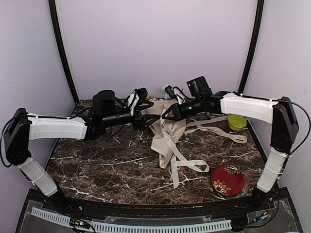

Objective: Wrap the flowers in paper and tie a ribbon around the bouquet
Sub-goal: Cross the half-tied ribbon over the folded bouquet.

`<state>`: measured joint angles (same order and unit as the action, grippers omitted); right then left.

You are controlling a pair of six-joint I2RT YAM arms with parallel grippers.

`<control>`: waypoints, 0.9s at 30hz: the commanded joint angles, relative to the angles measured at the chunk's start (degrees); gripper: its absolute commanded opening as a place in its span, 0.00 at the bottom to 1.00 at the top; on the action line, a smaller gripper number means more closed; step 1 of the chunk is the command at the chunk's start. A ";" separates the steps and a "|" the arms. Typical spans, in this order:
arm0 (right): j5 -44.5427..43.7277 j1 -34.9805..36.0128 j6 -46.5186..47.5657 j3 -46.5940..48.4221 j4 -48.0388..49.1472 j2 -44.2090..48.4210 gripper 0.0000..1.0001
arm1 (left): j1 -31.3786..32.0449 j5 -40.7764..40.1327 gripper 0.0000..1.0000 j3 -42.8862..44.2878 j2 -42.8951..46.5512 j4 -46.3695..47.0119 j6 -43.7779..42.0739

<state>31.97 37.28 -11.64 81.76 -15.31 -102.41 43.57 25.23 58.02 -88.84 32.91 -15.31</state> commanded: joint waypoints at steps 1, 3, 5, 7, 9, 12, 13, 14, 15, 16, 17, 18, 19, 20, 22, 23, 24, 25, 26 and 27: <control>-3.14 2.20 -4.65 -1.77 4.27 3.31 0.00 | -1.20 -0.10 0.75 -3.11 -5.66 5.73 6.96; -4.08 3.05 -5.04 -1.99 4.33 3.62 0.00 | -1.19 1.91 0.79 -1.67 -8.23 5.84 8.30; -4.82 3.61 -5.67 -2.08 4.41 3.93 0.00 | -1.29 1.34 0.81 -0.84 -10.42 6.95 9.74; -5.08 4.12 -6.13 -2.27 4.69 4.33 0.00 | -1.34 0.08 0.81 -0.80 -12.06 8.89 10.41; -5.18 4.39 -6.56 -2.43 5.13 4.78 0.00 | -1.34 -1.14 0.79 -0.57 -13.27 9.65 10.46; -4.89 4.79 -6.73 -2.40 5.46 4.85 0.00 | -1.36 -1.09 0.75 0.10 -14.76 10.48 10.83; -4.75 4.97 -6.69 -2.39 5.42 4.81 0.00 | -1.38 -1.08 0.72 0.35 -15.37 11.07 11.16; -4.66 4.99 -6.65 -2.31 5.33 4.70 0.00 | -1.38 -1.31 0.67 0.30 -15.63 11.46 11.57; -4.58 5.04 -6.64 -2.30 5.22 4.54 0.00 | -1.38 -1.40 0.61 0.26 -15.95 12.08 11.88; -4.55 5.08 -6.52 -2.24 5.01 4.42 0.00 | -1.38 -1.18 0.54 0.10 -16.16 13.00 12.24; -4.54 5.09 -6.36 -2.22 4.67 4.27 0.00 | -1.38 -0.80 0.45 -0.24 -16.19 13.92 12.64; -4.54 5.09 -6.19 -2.17 4.49 4.20 0.00 | -1.34 -0.33 0.33 -0.68 -16.19 14.83 12.89; -4.63 5.09 -5.99 -2.09 4.19 4.15 0.00 | -1.31 -0.14 0.24 -1.04 -16.27 15.62 13.05; -4.64 5.09 -5.59 -1.94 3.82 3.97 0.00 | -1.35 -0.05 0.15 -1.36 -16.32 16.11 13.25; -4.75 5.01 -4.10 -1.08 2.04 3.58 0.01 | -1.41 -0.27 0.01 -1.80 -16.45 16.33 13.37; -4.94 4.88 -3.06 -0.24 1.07 3.34 0.08 | -1.42 -0.26 0.00 -1.92 -16.52 16.31 13.38; -4.98 4.60 -2.06 0.33 0.09 3.21 0.19 | -1.42 -0.30 0.00 -2.10 -16.53 16.43 13.38; -4.87 4.09 -1.13 0.93 -0.81 3.10 0.30 | -1.51 -0.31 0.00 -2.38 -16.46 16.60 13.45; -4.41 3.32 -0.31 1.33 -1.57 3.17 0.39 | -1.55 -0.18 0.00 -2.74 -16.41 17.00 13.56; -3.58 2.28 0.37 1.65 -2.17 3.20 0.46 | -1.56 -0.14 0.00 -3.12 -16.31 17.46 13.59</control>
<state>27.18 41.43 -15.20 80.31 -14.79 -99.26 42.26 24.58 56.55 -105.51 46.74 -2.31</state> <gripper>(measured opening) 0.336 0.006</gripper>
